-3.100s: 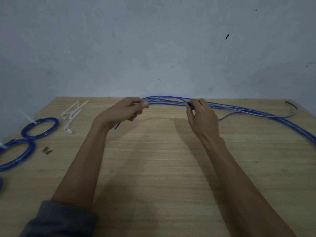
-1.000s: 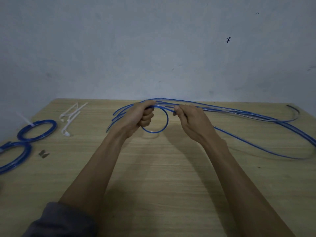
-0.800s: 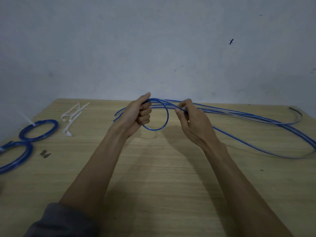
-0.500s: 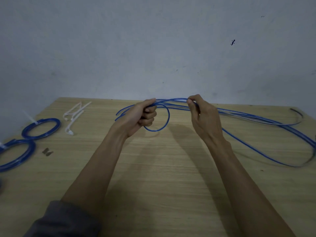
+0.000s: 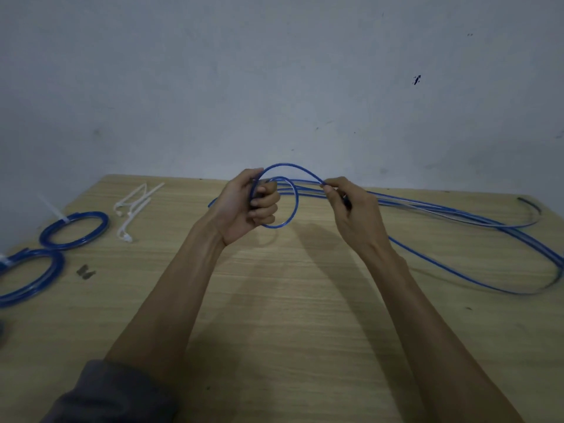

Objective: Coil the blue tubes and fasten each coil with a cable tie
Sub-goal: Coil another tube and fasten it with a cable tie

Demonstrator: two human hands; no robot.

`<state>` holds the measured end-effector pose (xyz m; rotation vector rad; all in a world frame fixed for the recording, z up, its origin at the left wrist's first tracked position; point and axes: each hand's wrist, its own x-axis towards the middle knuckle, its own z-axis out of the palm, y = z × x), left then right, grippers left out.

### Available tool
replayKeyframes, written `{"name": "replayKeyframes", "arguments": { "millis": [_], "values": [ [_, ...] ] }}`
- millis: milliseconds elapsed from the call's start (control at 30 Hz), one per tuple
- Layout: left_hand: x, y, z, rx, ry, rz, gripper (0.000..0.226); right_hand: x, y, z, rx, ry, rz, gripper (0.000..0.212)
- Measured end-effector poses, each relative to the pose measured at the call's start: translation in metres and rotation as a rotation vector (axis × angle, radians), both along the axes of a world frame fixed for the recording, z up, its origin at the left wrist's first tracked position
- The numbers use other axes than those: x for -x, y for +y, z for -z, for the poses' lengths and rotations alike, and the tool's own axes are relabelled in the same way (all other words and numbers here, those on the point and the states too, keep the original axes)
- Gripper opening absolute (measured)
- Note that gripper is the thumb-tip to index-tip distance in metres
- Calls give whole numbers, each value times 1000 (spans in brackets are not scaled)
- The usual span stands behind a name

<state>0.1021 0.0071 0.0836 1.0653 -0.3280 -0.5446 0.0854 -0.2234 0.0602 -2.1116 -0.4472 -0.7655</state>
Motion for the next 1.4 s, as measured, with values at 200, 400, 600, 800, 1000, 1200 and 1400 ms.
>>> {"name": "replayKeyframes", "arguments": {
  "millis": [200,400,600,800,1000,1200,1400],
  "values": [
    [4,-2,-4,-164,-31,62,39,-7,-13,2,83,14,12,21],
    [7,-3,-8,-36,18,43,39,-2,-8,0,77,48,-31,20],
    [4,1,-10,140,64,-34,40,-1,0,14,95,129,24,17],
    [0,2,-8,316,40,-15,29,2,15,13,79,167,-77,18],
    [-11,10,-12,551,67,-399,27,5,24,29,276,357,-129,37],
    [-14,-2,-5,439,15,-619,18,19,54,19,331,433,-174,23],
    [-19,-30,11,-38,-196,-761,25,28,60,6,67,660,-332,32]
  ]
}}
